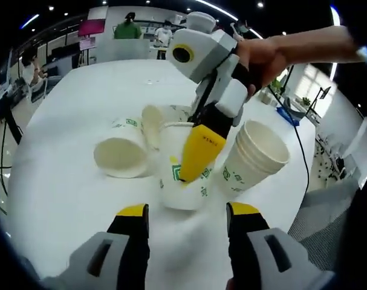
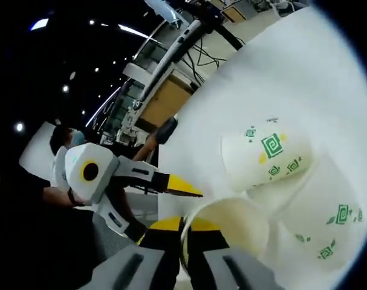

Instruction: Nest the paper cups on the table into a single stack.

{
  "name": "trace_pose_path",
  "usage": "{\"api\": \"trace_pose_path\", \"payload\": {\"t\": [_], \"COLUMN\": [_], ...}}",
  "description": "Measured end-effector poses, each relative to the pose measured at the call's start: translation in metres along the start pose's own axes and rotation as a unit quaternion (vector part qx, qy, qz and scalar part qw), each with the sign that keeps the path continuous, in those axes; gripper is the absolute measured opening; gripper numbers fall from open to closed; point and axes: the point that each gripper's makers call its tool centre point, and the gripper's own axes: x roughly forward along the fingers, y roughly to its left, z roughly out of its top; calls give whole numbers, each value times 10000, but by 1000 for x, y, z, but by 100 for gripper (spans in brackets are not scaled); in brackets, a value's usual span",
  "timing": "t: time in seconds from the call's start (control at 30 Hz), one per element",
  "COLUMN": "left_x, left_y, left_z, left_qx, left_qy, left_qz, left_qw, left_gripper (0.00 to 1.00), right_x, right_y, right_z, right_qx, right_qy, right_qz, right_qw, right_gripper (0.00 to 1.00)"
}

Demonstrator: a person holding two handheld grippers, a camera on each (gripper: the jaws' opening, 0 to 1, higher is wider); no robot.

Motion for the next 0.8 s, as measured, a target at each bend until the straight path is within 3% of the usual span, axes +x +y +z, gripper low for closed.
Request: {"api": "trace_pose_path", "payload": {"t": [0.33, 0.8], "left_x": [-24, -41], "left_y": [-3, -10], "left_z": [4, 8], "left_qx": [-201, -201], "left_qy": [-273, -458], "left_qz": [19, 95], "left_qw": [9994, 9987], "left_gripper": [56, 58], "right_x": [-10, -41], "right_y": [26, 39], "right_z": [11, 13], "right_qx": [-307, -422], "right_qy": [-239, -641], "right_qz": [-109, -575], "right_qw": [9992, 9954], "right_gripper": [0, 0]}}
